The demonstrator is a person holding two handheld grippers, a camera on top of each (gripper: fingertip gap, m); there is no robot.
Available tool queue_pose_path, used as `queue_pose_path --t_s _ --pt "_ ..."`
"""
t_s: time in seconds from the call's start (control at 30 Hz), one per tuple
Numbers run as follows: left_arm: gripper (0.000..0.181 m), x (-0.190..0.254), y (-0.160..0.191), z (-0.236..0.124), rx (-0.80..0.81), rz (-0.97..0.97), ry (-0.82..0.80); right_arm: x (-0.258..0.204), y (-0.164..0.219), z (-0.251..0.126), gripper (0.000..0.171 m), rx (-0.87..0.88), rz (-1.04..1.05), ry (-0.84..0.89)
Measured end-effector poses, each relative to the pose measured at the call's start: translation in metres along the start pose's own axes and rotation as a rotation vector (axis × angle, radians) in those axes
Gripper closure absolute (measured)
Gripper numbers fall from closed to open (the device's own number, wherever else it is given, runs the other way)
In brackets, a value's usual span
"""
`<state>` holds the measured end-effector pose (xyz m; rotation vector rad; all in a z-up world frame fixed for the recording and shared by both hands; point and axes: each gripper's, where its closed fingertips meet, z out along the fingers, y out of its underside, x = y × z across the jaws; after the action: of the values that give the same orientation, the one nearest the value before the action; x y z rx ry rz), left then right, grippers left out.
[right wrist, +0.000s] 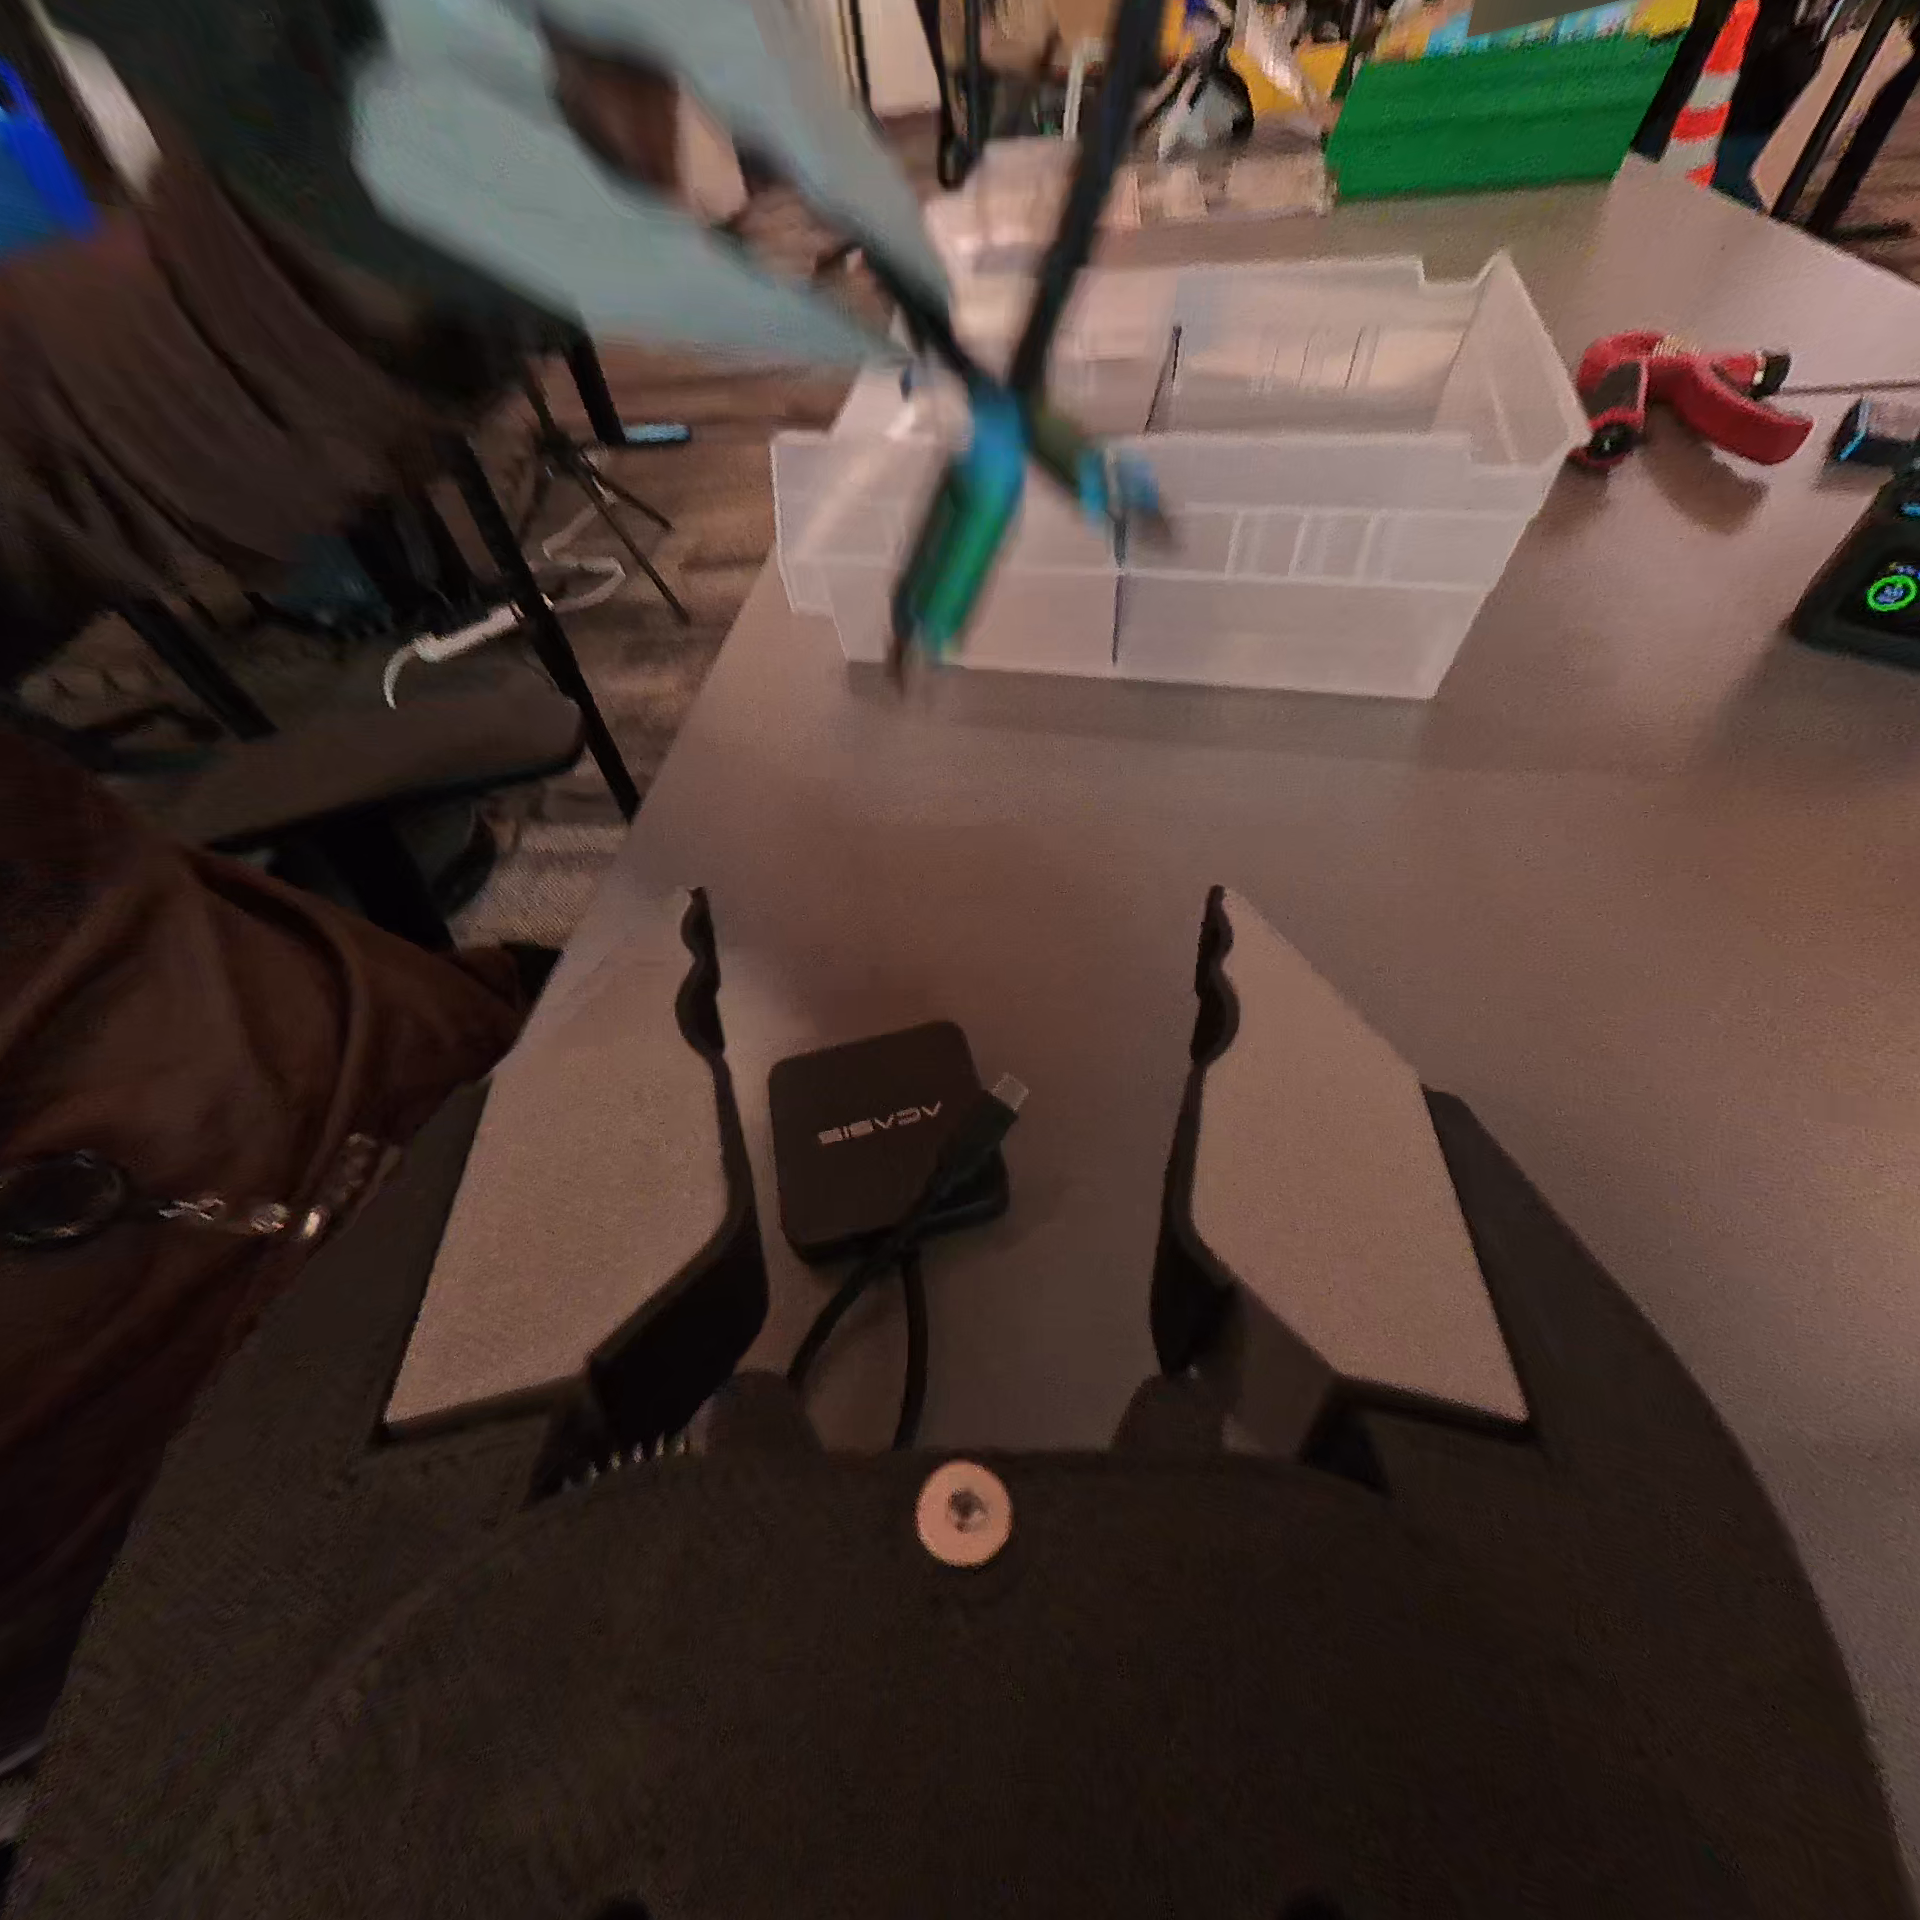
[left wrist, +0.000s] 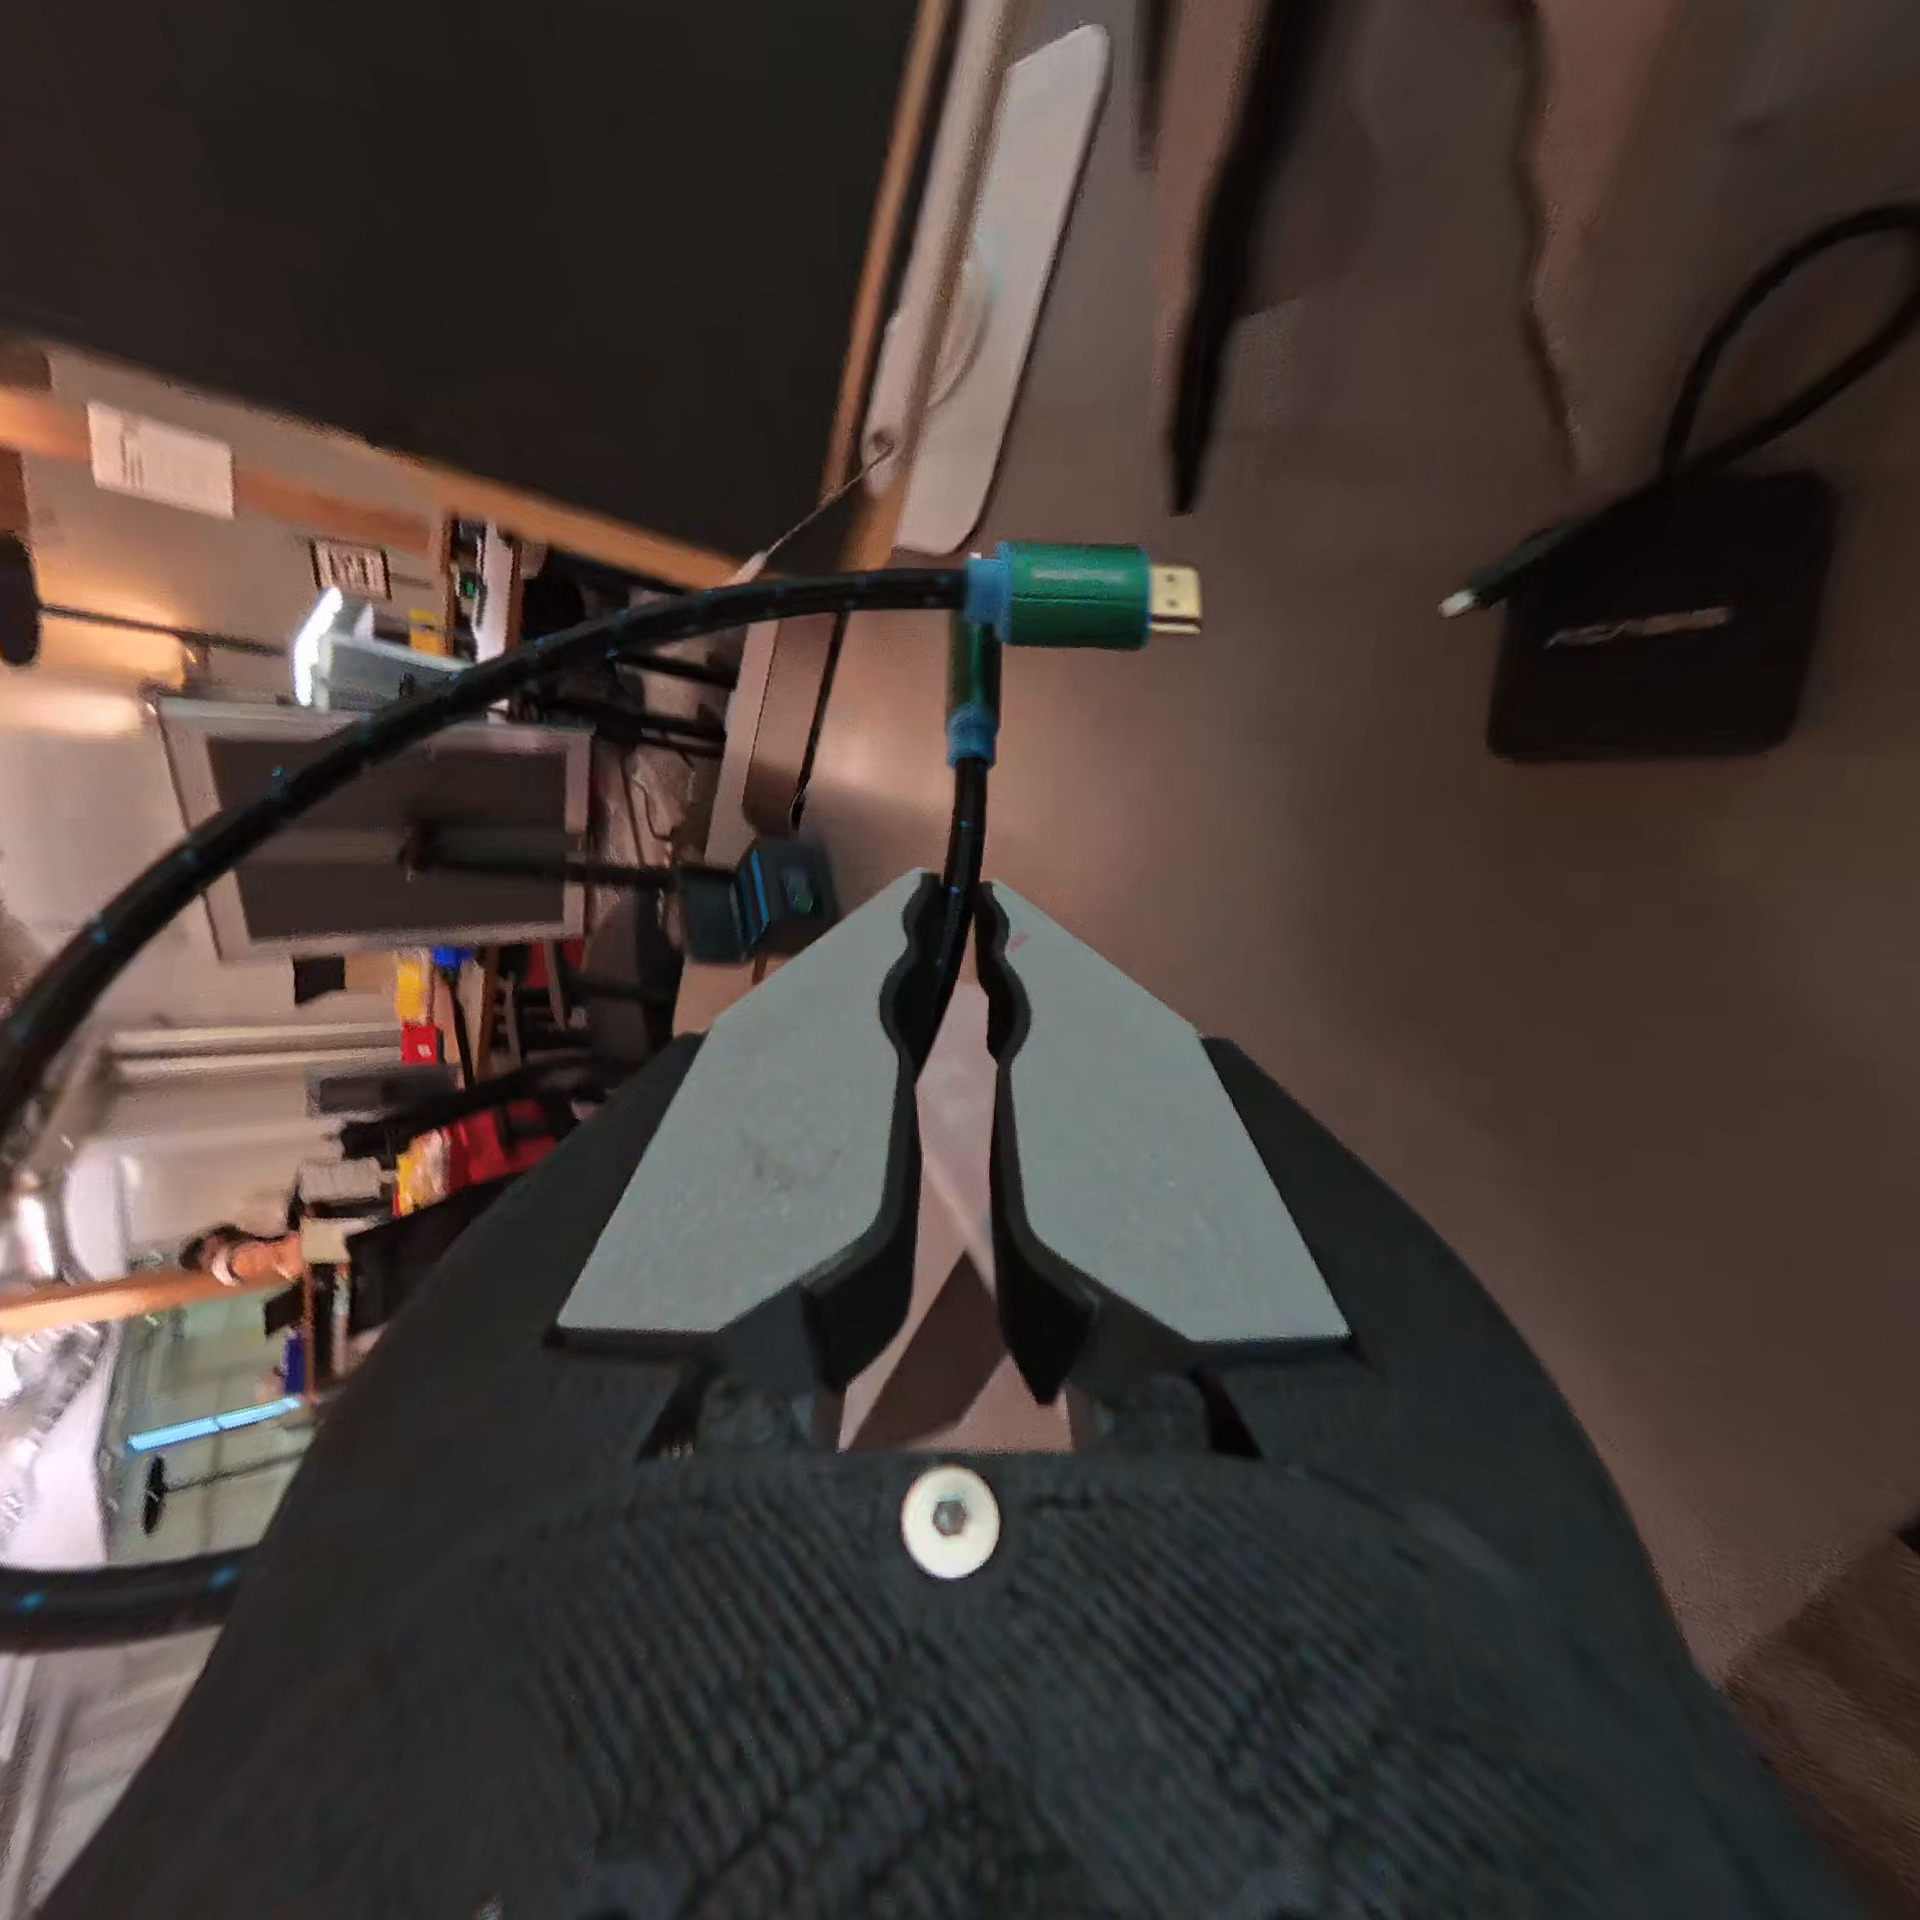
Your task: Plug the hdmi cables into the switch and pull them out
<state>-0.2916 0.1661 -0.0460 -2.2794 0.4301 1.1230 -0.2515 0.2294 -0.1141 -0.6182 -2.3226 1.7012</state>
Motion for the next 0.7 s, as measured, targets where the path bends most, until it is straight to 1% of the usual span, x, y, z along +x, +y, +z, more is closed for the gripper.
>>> queue_pose_path --t_s 0.07,0.13,0.17,0.23,0.33,0.37,0.4,0.43,0.47,0.6,0.63,0.67,0.7 --pt "0.178 0.025 -0.014 0.028 0.031 0.053 -0.002 -0.002 -0.009 -0.007 0.079 0.063 0.018 -0.03" --pt "0.178 0.036 -0.026 0.049 0.06 0.085 -0.037 0.006 -0.011 -0.013 0.074 0.085 0.046 0.003" --pt "0.178 0.037 -0.028 0.057 0.058 0.107 -0.064 0.015 -0.006 -0.014 0.081 0.063 0.062 0.046" --pt "0.177 0.045 -0.031 0.071 0.063 0.1 -0.051 0.037 0.007 -0.019 0.111 0.007 0.091 0.149" --pt "0.177 0.052 -0.032 0.08 0.093 0.044 -0.011 0.054 0.016 -0.027 0.142 -0.005 0.129 0.218" --pt "0.177 0.053 -0.032 0.081 0.11 0.021 -0.003 0.056 0.015 -0.029 0.145 0.01 0.141 0.218" --pt "0.177 0.053 -0.032 0.079 0.129 -0.001 -0.002 0.058 0.011 -0.031 0.136 0.034 0.155 0.218" --pt "0.177 0.053 -0.032 0.077 0.15 -0.016 0.002 0.059 0.007 -0.032 0.118 0.058 0.168 0.219" --pt "0.177 0.053 -0.034 0.073 0.175 -0.023 -0.001 0.057 0.004 -0.032 0.107 0.075 0.174 0.208" --pt "0.178 0.059 -0.039 0.058 0.223 -0.006 -0.004 0.044 0.003 -0.023 0.106 0.068 0.153 0.144" --pt "0.178 0.062 -0.041 0.055 0.231 0.012 -0.006 0.041 0.003 -0.02 0.109 0.056 0.142 0.135" --pt "0.177 0.063 -0.04 0.054 0.214 0.021 -0.015 0.034 0.004 -0.017 0.133 0.043 0.121 0.107" --pt "0.177 0.065 -0.035 0.055 0.177 0.016 -0.02 0.028 0.005 -0.015 0.145 0.018 0.094 0.088"
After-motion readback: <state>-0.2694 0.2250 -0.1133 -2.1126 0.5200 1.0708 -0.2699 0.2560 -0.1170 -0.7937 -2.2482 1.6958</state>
